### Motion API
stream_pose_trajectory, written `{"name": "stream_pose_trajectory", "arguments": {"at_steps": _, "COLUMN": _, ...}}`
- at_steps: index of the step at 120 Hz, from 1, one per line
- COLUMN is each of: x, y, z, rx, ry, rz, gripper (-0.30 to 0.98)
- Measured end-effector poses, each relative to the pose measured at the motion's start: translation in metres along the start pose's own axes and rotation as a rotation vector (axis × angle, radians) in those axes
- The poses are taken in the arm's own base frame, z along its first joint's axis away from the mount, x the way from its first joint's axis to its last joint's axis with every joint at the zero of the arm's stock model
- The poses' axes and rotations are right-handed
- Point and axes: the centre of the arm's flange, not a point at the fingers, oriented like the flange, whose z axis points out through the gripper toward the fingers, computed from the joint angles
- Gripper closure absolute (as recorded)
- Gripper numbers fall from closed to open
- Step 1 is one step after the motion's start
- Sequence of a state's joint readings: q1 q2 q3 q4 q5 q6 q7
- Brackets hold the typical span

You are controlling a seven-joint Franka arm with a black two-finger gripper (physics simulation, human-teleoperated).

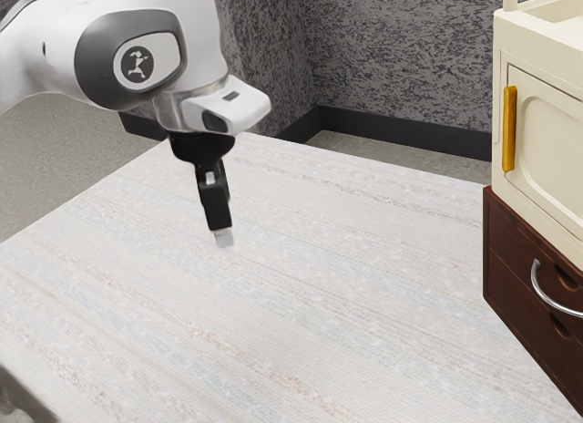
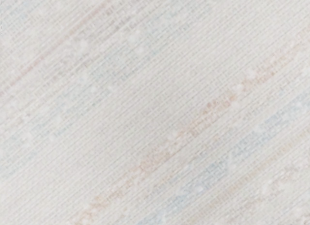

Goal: Pull the drawer handle with one arm to open the drawer

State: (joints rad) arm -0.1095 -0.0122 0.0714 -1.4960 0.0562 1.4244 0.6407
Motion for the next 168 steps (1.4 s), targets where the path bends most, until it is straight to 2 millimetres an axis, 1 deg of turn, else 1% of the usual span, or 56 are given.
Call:
{"name": "stream_pose_trajectory", "arguments": {"at_steps": 40, "x": -0.008, "y": -0.019, "z": -0.002, "rx": 0.014, "ry": 0.047, "rz": 0.109, "gripper": 0.00}}
{"name": "stream_pose_trajectory", "arguments": {"at_steps": 54, "x": -0.008, "y": -0.024, "z": 0.006, "rx": -0.011, "ry": 0.058, "rz": 0.213, "gripper": 0.00}}
{"name": "stream_pose_trajectory", "arguments": {"at_steps": 70, "x": -0.004, "y": -0.032, "z": 0.018, "rx": -0.025, "ry": 0.059, "rz": 0.369, "gripper": 0.00}}
{"name": "stream_pose_trajectory", "arguments": {"at_steps": 77, "x": -0.001, "y": -0.031, "z": 0.017, "rx": -0.021, "ry": 0.063, "rz": 0.436, "gripper": 0.00}}
{"name": "stream_pose_trajectory", "arguments": {"at_steps": 83, "x": 0.005, "y": -0.028, "z": 0.019, "rx": -0.016, "ry": 0.066, "rz": 0.498, "gripper": 0.00}}
{"name": "stream_pose_trajectory", "arguments": {"at_steps": 91, "x": 0.023, "y": -0.017, "z": 0.022, "rx": -0.004, "ry": 0.073, "rz": 0.595, "gripper": 0.00}}
{"name": "stream_pose_trajectory", "arguments": {"at_steps": 97, "x": 0.044, "y": 0.004, "z": 0.025, "rx": 0.008, "ry": 0.078, "rz": 0.687, "gripper": 0.00}}
{"name": "stream_pose_trajectory", "arguments": {"at_steps": 102, "x": 0.067, "y": 0.030, "z": 0.027, "rx": 0.017, "ry": 0.083, "rz": 0.780, "gripper": 0.00}}
{"name": "stream_pose_trajectory", "arguments": {"at_steps": 108, "x": 0.095, "y": 0.071, "z": 0.029, "rx": 0.029, "ry": 0.089, "rz": 0.901, "gripper": 0.00}}
{"name": "stream_pose_trajectory", "arguments": {"at_steps": 113, "x": 0.114, "y": 0.104, "z": 0.029, "rx": 0.039, "ry": 0.096, "rz": 0.993, "gripper": 0.00}}
{"name": "stream_pose_trajectory", "arguments": {"at_steps": 117, "x": 0.124, "y": 0.123, "z": 0.030, "rx": 0.047, "ry": 0.100, "rz": 1.050, "gripper": 0.00}}
{"name": "stream_pose_trajectory", "arguments": {"at_steps": 120, "x": 0.129, "y": 0.131, "z": 0.032, "rx": 0.052, "ry": 0.103, "rz": 1.081, "gripper": 0.00}}
{"name": "stream_pose_trajectory", "arguments": {"at_steps": 123, "x": 0.133, "y": 0.134, "z": 0.033, "rx": 0.056, "ry": 0.106, "rz": 1.102, "gripper": 0.00}}
{"name": "stream_pose_trajectory", "arguments": {"at_steps": 126, "x": 0.134, "y": 0.132, "z": 0.033, "rx": 0.062, "ry": 0.110, "rz": 1.113, "gripper": 0.00}}
{"name": "stream_pose_trajectory", "arguments": {"at_steps": 136, "x": 0.131, "y": 0.114, "z": 0.035, "rx": 0.076, "ry": 0.119, "rz": 1.123, "gripper": 0.01}}
{"name": "stream_pose_trajectory", "arguments": {"at_steps": 141, "x": 0.131, "y": 0.107, "z": 0.037, "rx": 0.082, "ry": 0.121, "rz": 1.131, "gripper": 0.04}}
{"name": "stream_pose_trajectory", "arguments": {"at_steps": 145, "x": 0.133, "y": 0.106, "z": 0.038, "rx": 0.088, "ry": 0.124, "rz": 1.145, "gripper": 0.09}}
{"name": "stream_pose_trajectory", "arguments": {"at_steps": 150, "x": 0.137, "y": 0.111, "z": 0.039, "rx": 0.095, "ry": 0.127, "rz": 1.172, "gripper": 0.17}}
{"name": "stream_pose_trajectory", "arguments": {"at_steps": 157, "x": 0.145, "y": 0.124, "z": 0.039, "rx": 0.110, "ry": 0.136, "rz": 1.218, "gripper": 0.27}}
{"name": "stream_pose_trajectory", "arguments": {"at_steps": 168, "x": 0.159, "y": 0.145, "z": 0.039, "rx": 0.142, "ry": 0.155, "rz": 1.285, "gripper": 0.38}}
